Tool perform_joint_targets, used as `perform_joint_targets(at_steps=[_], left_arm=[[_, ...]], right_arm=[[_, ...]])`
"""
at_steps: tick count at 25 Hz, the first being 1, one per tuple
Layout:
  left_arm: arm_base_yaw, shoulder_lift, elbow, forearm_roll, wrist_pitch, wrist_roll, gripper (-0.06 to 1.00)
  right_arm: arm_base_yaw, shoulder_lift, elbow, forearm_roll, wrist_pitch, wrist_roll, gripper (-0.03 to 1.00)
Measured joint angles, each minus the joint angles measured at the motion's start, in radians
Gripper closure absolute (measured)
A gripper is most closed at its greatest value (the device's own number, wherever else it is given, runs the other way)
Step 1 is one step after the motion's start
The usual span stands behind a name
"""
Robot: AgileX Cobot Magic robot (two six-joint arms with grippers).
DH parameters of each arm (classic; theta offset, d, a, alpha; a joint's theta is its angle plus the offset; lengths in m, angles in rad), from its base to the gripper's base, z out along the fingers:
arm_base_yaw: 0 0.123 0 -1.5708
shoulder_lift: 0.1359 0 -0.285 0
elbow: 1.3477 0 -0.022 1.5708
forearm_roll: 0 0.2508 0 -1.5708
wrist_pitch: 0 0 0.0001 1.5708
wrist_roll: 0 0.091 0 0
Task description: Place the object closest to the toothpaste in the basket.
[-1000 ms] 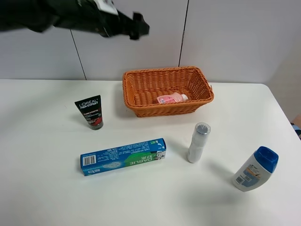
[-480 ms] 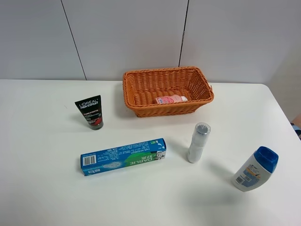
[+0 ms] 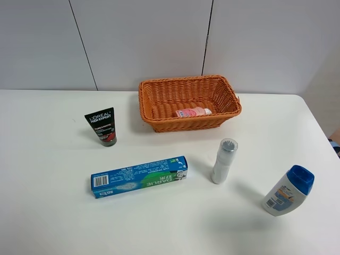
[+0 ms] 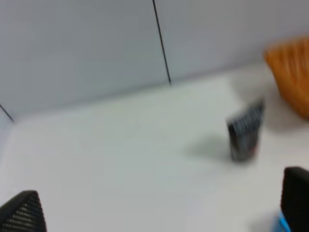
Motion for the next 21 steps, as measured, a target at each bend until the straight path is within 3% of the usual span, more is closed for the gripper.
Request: perform_joint_targets(at_steps=[5,15,21], left_arm=[[-0.016,-0.139,0.137,-0.002,0.165,-0.002,-0.04],[-0.052,-0.223,0.241,-0.01,0.098,-0.135,-0.04],[-0.072,-0.223,0.248,-0.01,0.084,-0.152,-0.05]], right_arm=[[0.0,0.0,0.0,0.0,0.0,0.0,-0.03],[0.0,0.0,0.0,0.0,0.0,0.0,-0.03],[0.0,0.0,0.0,0.0,0.0,0.0,-0.03]])
